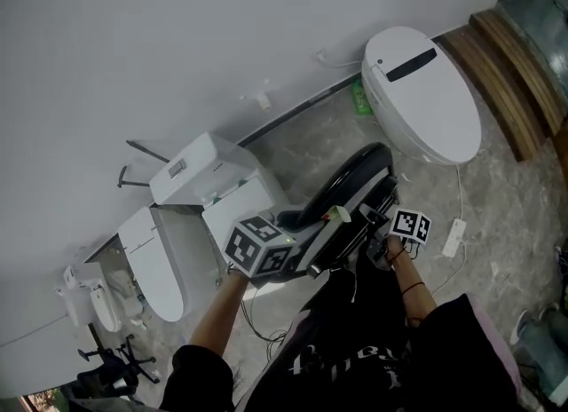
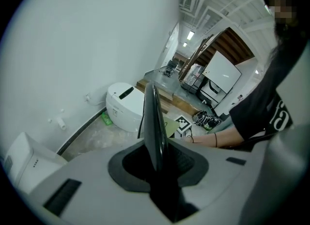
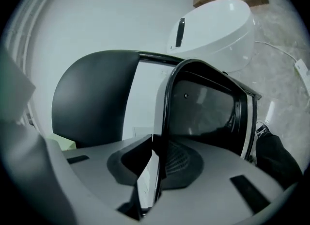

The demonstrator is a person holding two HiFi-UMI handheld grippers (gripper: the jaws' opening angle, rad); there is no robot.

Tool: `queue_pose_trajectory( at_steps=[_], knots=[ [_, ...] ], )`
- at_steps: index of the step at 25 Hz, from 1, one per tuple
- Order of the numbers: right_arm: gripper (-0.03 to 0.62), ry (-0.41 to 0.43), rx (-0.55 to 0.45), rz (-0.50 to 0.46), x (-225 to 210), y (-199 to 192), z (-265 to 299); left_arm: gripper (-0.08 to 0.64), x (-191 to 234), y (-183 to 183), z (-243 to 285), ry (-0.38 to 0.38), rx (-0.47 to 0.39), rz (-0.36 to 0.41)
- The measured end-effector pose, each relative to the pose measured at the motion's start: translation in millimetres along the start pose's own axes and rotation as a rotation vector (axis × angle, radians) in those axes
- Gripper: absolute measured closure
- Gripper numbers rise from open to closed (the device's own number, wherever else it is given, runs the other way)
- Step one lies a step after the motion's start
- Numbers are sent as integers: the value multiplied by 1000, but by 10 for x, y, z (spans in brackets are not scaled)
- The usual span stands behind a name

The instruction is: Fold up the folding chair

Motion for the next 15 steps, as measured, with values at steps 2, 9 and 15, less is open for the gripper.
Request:
queue_pose_trajectory(
  at_steps=[2,9,15],
  knots=[
    [529,-14,18,19,-2,34,11,476,7,26,6,6,-3,-5],
    [528,-32,52,16,51,461,151,476,119,344,117,44,-21,-46],
    [528,-20,72,-14,137,919,398,476,337,695,215,102,-32,-56]
  ],
)
Point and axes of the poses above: the fingertips, and each gripper's own axes: z forward along the fingers, x to its left, y out of its top, the point moved 5 cm from there along -z, backward along the fingers, and after that the axes turned 4 degrees about y, right-handed, at the moved point
